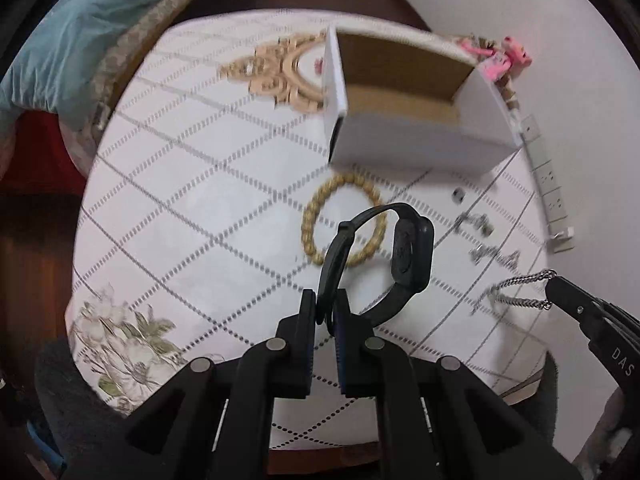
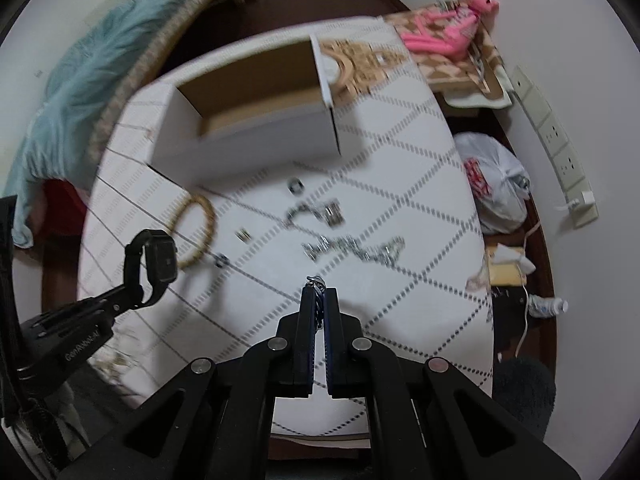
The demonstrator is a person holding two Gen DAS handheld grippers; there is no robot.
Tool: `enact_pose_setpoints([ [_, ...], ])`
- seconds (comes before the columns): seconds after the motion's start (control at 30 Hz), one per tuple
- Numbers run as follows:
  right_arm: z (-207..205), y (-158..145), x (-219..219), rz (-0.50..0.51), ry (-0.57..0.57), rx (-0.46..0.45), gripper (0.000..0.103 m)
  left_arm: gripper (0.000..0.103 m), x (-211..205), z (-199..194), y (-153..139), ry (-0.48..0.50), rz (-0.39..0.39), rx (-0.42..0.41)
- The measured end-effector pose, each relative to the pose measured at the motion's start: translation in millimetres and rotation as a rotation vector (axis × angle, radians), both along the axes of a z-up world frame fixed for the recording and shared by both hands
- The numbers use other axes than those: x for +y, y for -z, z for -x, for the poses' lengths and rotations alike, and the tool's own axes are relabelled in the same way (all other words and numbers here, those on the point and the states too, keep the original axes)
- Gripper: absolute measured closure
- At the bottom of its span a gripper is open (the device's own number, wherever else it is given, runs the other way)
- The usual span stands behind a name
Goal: Organize jewelry
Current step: 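Carry the watch band into the box with the left gripper while the right gripper drops the chain in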
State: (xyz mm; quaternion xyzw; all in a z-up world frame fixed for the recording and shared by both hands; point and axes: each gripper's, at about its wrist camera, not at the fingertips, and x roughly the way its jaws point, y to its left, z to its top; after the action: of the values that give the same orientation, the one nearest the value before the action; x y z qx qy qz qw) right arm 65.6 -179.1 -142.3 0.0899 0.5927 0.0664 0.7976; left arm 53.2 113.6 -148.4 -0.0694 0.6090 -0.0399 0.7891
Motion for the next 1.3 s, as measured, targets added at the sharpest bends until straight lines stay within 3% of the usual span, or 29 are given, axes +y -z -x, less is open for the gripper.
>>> enact_pose_setpoints([
  [0.23, -31, -57, -3, -0.066, -0.019, -0.098, 0.099, 0.097, -17, -32, -66, 0.014, 0.069, -0.112],
  [0.33, -54, -90, 1, -0.093, -0.04, -0.158, 0.099, 0.097, -26, -56, -81, 0.028, 0.089, -0.149],
  [0.5, -102, -119, 12, -0.078, -0.065, -0.229, 0.099, 0.097, -50, -115, -78, 0.046, 0.085, -0.159],
  [0.63, -145, -109, 20, -0.056, -0.073, -0.208, 0.099, 0.097, -44, -152, -58, 0.035, 0.095, -0.108],
  [0.83, -195, -62, 24, -0.077, -0.078, -0.088, 0.099, 0.096, -41, -188, -26, 0.027, 0.135, -0.005],
  [1.03, -216, -26, 28, -0.08, -0.112, 0.003, 0.099, 0.086, -45, -204, -11, 0.007, 0.118, 0.075],
  [1.07, -218, -21, 28, -0.085, -0.117, 0.024, 0.099, 0.079, -46, -205, -11, 0.009, 0.107, 0.076],
  [1.13, -221, -15, 27, -0.09, -0.128, 0.05, 0.098, 0.049, -47, -207, -17, 0.011, 0.085, 0.051],
  [1.17, -221, -15, 26, -0.086, -0.13, 0.049, 0.097, 0.024, -46, -207, -22, 0.005, 0.084, 0.031],
  [1.23, -220, -17, 23, -0.061, -0.122, 0.044, 0.088, 0.019, -45, -207, -29, 0.003, 0.072, 0.004],
  [1.3, -218, -19, 19, -0.048, -0.108, 0.035, 0.062, 0.017, -44, -206, -33, 0.0, 0.026, -0.015],
])
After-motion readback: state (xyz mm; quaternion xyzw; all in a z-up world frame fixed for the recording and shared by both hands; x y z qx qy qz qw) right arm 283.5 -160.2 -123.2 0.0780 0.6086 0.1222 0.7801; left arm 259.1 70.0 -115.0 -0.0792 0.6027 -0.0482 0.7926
